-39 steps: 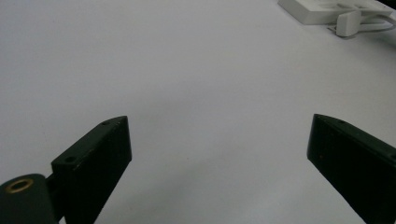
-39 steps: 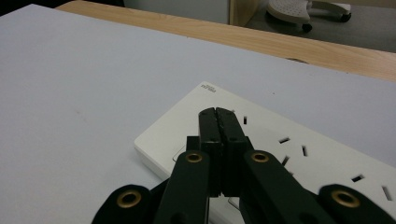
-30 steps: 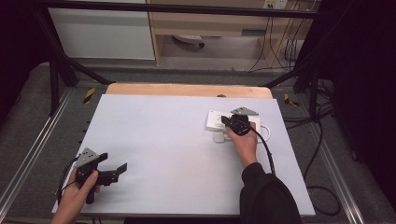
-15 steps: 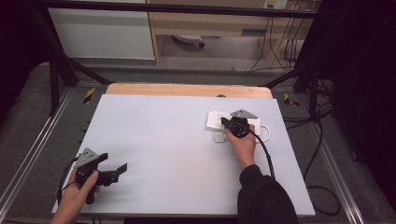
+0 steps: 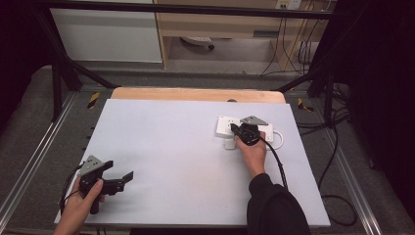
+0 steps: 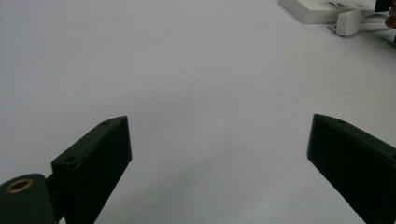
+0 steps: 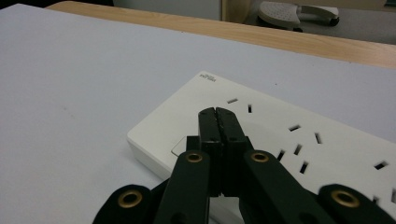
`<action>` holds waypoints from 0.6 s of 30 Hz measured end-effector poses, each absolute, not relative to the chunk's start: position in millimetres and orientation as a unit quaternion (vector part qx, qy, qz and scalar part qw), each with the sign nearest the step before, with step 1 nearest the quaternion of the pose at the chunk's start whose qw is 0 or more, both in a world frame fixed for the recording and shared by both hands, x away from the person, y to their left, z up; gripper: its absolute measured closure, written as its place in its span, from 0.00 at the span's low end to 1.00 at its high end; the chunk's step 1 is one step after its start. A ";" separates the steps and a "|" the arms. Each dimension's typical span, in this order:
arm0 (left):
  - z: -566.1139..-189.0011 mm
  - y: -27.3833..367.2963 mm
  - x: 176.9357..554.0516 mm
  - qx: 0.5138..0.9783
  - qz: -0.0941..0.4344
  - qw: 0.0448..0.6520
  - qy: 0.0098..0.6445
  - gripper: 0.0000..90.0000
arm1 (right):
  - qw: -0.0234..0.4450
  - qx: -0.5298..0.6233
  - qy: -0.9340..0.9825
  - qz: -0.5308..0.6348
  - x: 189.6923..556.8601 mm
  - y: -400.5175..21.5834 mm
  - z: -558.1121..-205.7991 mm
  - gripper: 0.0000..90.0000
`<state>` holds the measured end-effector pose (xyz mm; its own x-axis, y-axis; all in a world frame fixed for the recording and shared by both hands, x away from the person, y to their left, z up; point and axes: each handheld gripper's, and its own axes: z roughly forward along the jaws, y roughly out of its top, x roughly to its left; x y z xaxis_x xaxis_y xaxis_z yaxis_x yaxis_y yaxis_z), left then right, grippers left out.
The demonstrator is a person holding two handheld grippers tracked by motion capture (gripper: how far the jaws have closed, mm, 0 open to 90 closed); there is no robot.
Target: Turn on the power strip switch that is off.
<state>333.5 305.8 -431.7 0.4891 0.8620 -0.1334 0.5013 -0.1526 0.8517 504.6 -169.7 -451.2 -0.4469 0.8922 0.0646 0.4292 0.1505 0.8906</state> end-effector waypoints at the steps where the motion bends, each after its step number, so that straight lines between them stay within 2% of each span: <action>1: -431.8 305.9 333.6 0.733 0.198 0.455 0.466 0.07 | 0.251 0.462 0.716 0.459 504.7 -169.7 -451.6 1.00; 18: -431.6 305.7 333.0 0.733 0.198 0.455 0.465 0.07 | 0.248 0.467 0.721 0.449 503.0 -171.6 -451.5 1.00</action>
<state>333.0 305.7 -431.6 0.4891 0.8620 -0.1333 0.5021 -0.1533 0.8511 503.0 -171.6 -451.5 -0.4412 0.8953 0.0618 0.4502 0.1612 0.8783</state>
